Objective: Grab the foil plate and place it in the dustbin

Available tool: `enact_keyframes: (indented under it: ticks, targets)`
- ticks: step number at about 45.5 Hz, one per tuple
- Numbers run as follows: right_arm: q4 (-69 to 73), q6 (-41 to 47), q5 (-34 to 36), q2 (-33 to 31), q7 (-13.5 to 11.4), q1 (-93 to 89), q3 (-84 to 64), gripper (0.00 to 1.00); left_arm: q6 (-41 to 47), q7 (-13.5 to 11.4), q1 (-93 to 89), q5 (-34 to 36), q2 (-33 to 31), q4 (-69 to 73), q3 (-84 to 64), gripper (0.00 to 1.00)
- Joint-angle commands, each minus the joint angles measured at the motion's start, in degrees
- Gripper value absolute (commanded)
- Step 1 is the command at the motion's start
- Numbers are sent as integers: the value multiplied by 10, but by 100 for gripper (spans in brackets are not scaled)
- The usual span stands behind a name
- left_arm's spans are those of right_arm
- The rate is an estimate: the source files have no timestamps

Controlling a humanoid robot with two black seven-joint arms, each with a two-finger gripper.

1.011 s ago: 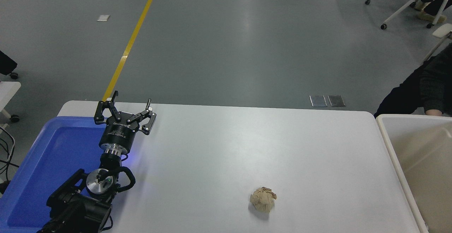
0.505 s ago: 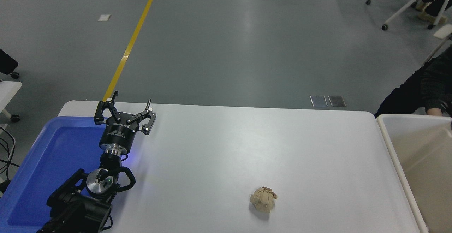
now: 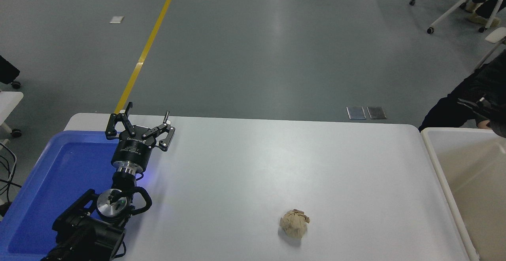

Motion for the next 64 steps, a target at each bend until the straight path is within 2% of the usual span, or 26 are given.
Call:
enact_keyframes:
  ticks: [1,5,14,21,25,38,44,48,60,64]
  targets:
    - [108,1,-7,87,1,191,-200,100,0,0,0,0,0,0,0,99]
    - [151,9,-4,156,0,248,-228,100,0,0,1,-1,0,0,0,99]
    - [194,42,4,255,0,306,-228,100,0,0,1,-1,0,0,0,99]
    - [218,69,40,328,1,318,-227,100,0,0,1,-1,0,0,0,99]
    - [235,97,54,360,13,331,-219,100,0,0,0,-1,0,0,0,99]
    - [239,191,71,410,21,331,-173,100,0,0,0,-1,0,0,0,99]
    - [237,293,95,413,31,334,-152,100,0,0,0,-1,0,0,0,99]
    - [232,349,136,413,34,340,-140,100,0,0,0,-1,0,0,0,99]
    - [232,351,223,416,34,356,-154,100,0,0,0,-1,0,0,0,99]
    - [234,354,224,416,34,370,-169,100,0,0,1,-1,0,0,0,99]
